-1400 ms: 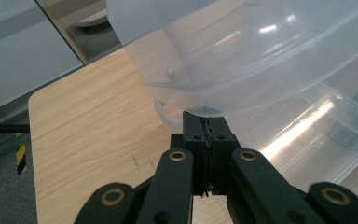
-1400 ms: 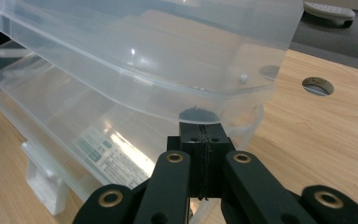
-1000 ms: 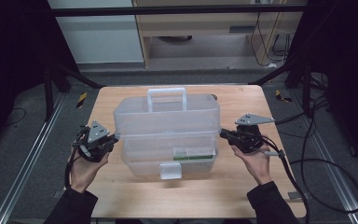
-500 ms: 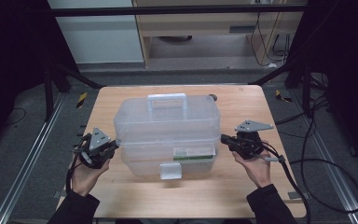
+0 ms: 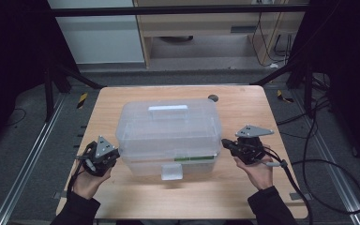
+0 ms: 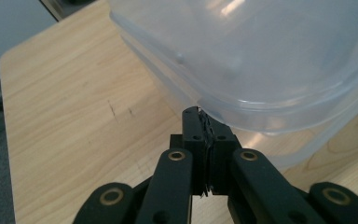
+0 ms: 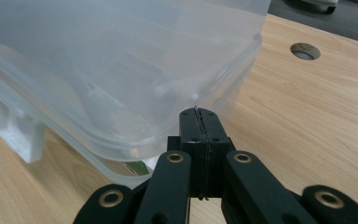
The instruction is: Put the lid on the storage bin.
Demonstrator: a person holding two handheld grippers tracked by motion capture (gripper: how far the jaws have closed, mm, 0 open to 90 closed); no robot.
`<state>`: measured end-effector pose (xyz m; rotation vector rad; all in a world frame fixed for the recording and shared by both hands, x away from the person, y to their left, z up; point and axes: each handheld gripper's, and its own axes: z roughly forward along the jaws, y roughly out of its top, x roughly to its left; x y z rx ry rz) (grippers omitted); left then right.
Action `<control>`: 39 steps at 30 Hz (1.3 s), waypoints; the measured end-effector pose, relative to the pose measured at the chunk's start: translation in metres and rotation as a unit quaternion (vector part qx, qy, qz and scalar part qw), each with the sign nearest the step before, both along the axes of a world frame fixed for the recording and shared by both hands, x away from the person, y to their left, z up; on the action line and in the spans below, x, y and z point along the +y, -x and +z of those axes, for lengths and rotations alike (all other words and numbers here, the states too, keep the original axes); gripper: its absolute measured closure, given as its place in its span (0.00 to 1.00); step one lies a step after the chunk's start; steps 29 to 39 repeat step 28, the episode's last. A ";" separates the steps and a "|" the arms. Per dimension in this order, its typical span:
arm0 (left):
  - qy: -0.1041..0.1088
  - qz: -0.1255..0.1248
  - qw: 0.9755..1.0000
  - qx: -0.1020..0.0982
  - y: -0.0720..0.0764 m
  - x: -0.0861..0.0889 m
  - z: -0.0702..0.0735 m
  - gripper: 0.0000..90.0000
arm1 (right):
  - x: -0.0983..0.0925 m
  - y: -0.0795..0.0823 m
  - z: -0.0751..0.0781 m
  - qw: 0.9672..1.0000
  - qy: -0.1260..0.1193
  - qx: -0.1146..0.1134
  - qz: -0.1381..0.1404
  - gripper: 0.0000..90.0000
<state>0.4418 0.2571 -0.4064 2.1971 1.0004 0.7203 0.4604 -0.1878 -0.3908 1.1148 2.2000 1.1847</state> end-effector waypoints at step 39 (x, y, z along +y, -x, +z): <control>0.024 0.159 0.987 0.013 -0.035 0.072 -0.054 0.47 | -0.078 -0.025 -0.065 0.987 0.020 0.021 -0.160 0.37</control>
